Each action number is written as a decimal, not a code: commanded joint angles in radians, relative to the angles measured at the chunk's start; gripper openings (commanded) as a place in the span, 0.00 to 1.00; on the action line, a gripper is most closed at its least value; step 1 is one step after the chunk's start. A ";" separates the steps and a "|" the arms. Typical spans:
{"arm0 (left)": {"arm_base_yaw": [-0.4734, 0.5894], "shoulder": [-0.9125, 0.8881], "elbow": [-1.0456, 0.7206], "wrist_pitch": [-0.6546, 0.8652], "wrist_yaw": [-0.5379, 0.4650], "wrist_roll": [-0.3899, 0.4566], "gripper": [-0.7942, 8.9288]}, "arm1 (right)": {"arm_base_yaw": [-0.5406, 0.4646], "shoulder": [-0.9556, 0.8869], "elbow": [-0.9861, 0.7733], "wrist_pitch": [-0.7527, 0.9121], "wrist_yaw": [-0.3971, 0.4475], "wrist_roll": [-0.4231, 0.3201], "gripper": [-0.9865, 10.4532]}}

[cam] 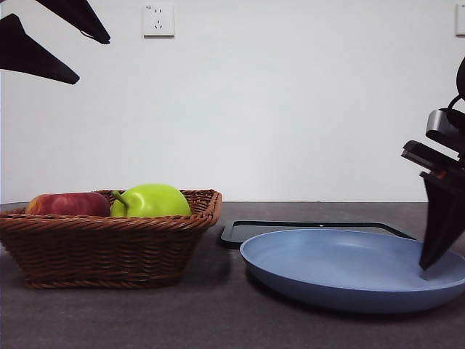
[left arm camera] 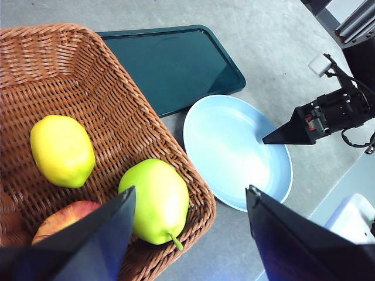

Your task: Take the lemon from the basket,put the lemon in the plate,hand out the plate

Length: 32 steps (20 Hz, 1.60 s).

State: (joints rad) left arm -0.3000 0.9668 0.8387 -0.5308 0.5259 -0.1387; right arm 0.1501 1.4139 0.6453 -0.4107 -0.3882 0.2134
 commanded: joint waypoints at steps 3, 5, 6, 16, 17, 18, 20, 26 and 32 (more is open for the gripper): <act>-0.008 0.006 0.013 0.002 -0.001 0.008 0.42 | 0.003 0.013 0.012 0.013 0.001 0.010 0.09; -0.008 0.006 0.013 0.002 -0.002 0.007 0.42 | 0.003 0.006 0.012 0.012 -0.004 0.032 0.09; -0.008 0.006 0.013 0.003 -0.002 0.003 0.42 | 0.002 -0.003 0.012 0.007 -0.004 0.033 0.09; -0.024 0.137 0.075 -0.003 -0.146 -0.021 0.45 | 0.002 -0.259 0.012 -0.147 -0.005 0.026 0.09; -0.034 0.185 0.104 -0.024 -0.204 -0.004 0.45 | 0.002 -0.284 0.012 -0.153 -0.004 0.021 0.09; -0.042 0.227 0.132 -0.041 -0.243 0.006 0.45 | 0.002 -0.301 0.012 -0.155 -0.004 0.021 0.09; -0.058 0.335 0.206 -0.074 -0.304 0.016 0.45 | 0.002 -0.327 0.012 -0.156 -0.003 0.022 0.09; -0.109 0.605 0.376 -0.092 -0.415 0.039 0.45 | 0.002 -0.339 0.012 -0.174 -0.003 0.021 0.09; -0.144 0.800 0.393 -0.067 -0.510 0.039 0.45 | 0.002 -0.339 0.012 -0.175 -0.003 0.021 0.09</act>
State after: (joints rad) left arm -0.4362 1.7561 1.2175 -0.6041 0.0170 -0.1120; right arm 0.1501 1.0702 0.6468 -0.5945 -0.3893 0.2420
